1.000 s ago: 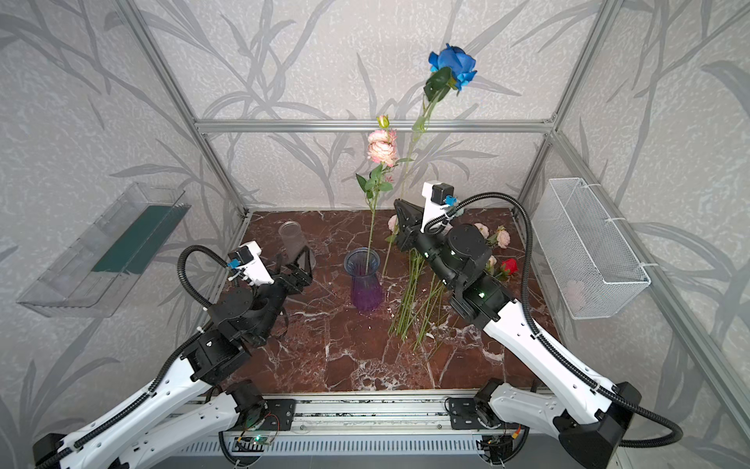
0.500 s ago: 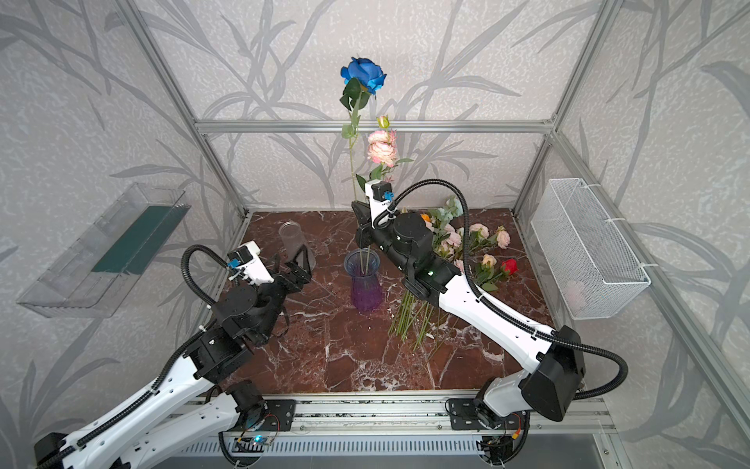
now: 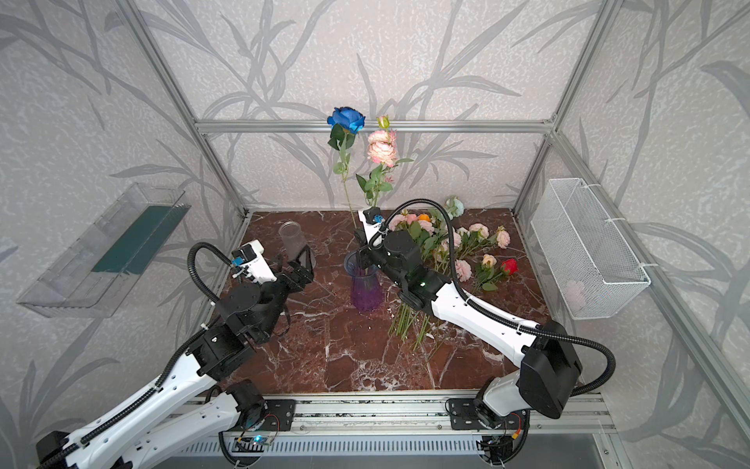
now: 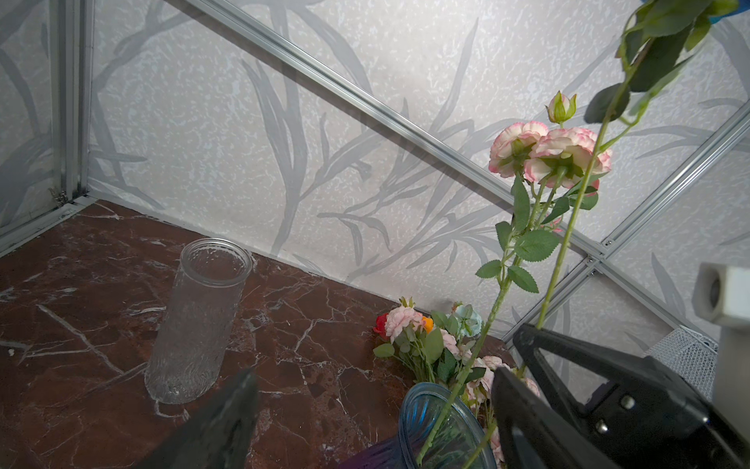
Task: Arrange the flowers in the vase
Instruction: 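Carry the blue rose over the purple vase and lower its stem in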
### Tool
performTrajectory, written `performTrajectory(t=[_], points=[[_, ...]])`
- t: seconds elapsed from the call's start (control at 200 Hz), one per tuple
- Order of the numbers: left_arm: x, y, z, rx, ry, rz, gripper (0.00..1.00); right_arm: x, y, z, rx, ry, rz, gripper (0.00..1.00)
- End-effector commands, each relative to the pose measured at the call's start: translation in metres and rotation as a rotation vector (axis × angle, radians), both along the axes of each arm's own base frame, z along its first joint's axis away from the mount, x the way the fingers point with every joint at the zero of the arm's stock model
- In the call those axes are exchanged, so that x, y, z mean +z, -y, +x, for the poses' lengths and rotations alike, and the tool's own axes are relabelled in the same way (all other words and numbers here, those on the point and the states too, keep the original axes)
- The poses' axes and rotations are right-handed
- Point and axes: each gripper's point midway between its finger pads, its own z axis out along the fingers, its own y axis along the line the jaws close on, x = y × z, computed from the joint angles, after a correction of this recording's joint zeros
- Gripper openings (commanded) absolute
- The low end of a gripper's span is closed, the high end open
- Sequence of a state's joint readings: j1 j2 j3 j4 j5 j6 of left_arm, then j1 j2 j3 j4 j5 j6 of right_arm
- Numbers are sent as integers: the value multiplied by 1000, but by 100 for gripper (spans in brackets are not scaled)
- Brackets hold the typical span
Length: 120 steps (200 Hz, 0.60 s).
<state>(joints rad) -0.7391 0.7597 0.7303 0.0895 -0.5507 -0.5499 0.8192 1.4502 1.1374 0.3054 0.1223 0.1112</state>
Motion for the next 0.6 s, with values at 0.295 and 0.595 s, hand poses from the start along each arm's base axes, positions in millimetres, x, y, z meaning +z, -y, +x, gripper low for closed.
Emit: performTrajectory(t=[0.295, 0.595], points=[[-4, 3, 4, -5, -21, -17, 90, -32, 6, -5, -30, -56, -6, 11], [-7, 6, 6, -15, -29, -15, 90, -34, 9, -12, -29, -63, -3, 19]])
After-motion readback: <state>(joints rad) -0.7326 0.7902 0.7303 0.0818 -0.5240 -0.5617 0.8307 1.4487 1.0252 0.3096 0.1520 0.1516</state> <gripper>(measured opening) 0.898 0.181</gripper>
